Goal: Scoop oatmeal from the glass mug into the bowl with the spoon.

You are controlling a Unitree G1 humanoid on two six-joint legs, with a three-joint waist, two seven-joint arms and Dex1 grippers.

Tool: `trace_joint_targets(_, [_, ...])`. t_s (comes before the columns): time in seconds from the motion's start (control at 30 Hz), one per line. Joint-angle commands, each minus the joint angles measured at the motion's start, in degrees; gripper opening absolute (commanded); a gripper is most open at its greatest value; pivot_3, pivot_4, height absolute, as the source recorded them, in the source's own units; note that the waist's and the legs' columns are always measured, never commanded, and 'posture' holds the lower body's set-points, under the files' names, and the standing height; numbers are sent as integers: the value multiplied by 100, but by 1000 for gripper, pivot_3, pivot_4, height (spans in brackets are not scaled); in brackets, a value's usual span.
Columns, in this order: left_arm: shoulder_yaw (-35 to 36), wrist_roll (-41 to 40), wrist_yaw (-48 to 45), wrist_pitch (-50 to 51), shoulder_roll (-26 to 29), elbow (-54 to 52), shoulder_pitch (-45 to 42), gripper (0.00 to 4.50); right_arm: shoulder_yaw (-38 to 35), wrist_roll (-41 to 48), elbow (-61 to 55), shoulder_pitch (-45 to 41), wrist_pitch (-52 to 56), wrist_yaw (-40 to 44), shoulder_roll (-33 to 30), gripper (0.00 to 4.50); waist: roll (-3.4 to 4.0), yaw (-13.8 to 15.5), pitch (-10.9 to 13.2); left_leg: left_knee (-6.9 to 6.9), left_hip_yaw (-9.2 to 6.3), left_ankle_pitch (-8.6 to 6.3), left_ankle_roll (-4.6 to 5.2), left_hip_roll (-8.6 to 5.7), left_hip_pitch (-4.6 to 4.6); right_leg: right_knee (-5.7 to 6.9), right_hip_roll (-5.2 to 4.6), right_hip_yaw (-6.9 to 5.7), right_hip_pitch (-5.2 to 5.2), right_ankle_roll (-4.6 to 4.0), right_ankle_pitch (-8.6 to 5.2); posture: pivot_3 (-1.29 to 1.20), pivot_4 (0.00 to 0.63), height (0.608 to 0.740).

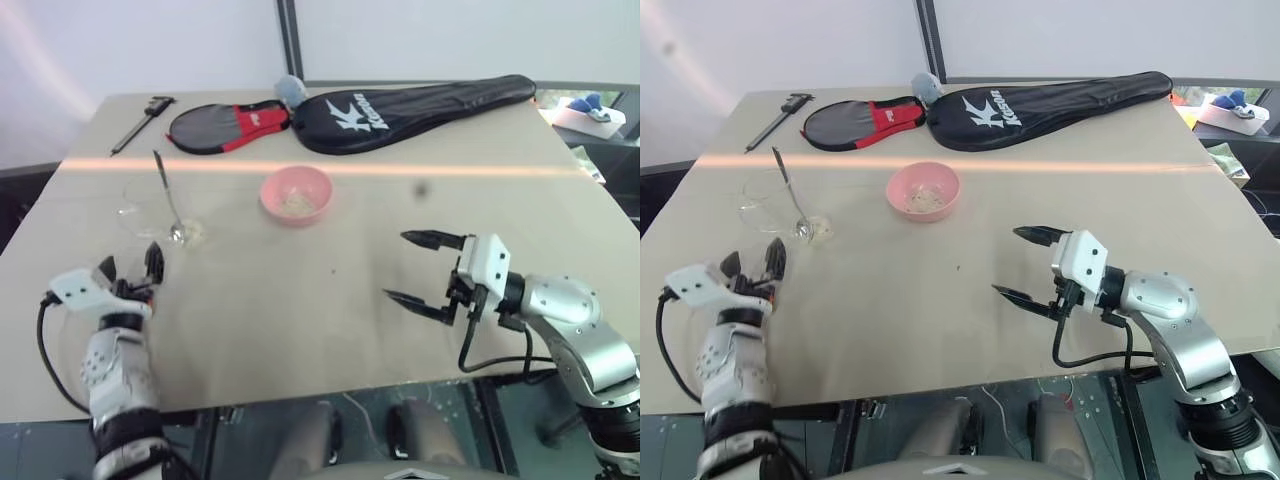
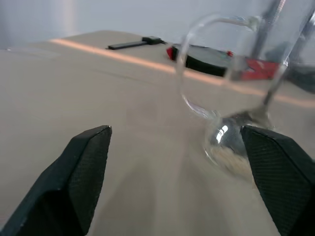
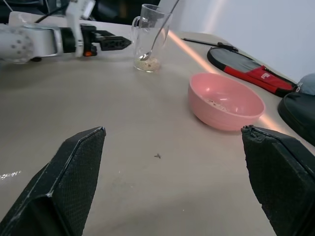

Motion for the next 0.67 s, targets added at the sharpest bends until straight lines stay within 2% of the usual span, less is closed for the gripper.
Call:
trace_joint_targets(0.03, [-208,-222,-302,477,100,-1449,652,4423,-371,14,10,191,-19,-156,-116,4500,-1,44,0,0,0,0,0,1,0,-2,0,-1,1,0,0,0,150,740])
trace_joint_targets(0.17, [-636,-331,-653,1110,331,-2915,1428,4423,-736,-227,563,527,-330,-222,-298,4500,0,162,-1,0,-3,-11,14,1,9,-16,-9,-12,25,-1,0,0,150,740])
trace_joint_targets(0.27, [-894,-314,-834,1546,571,-3475,1752,4423,-983,-333,1122,509,-560,-225,-423,4500,14,157,6,-2,-2,-27,40,-1,28,-43,-15,-14,52,-2,-1,0,150,740])
trace_joint_targets(0.47, [-1205,-299,-1251,2008,894,-3968,1996,4423,-1196,-584,2220,53,-1037,-168,-647,4500,35,138,18,-23,3,-21,31,0,55,-57,-9,-11,73,-2,-1,0,150,740])
trace_joint_targets(0.67, [-1178,-310,-1400,2158,937,-4148,2107,4423,-1186,-521,2280,-94,-1087,-34,-727,4500,35,146,18,-46,3,-20,30,1,54,-77,-8,-11,75,-2,-1,0,150,740])
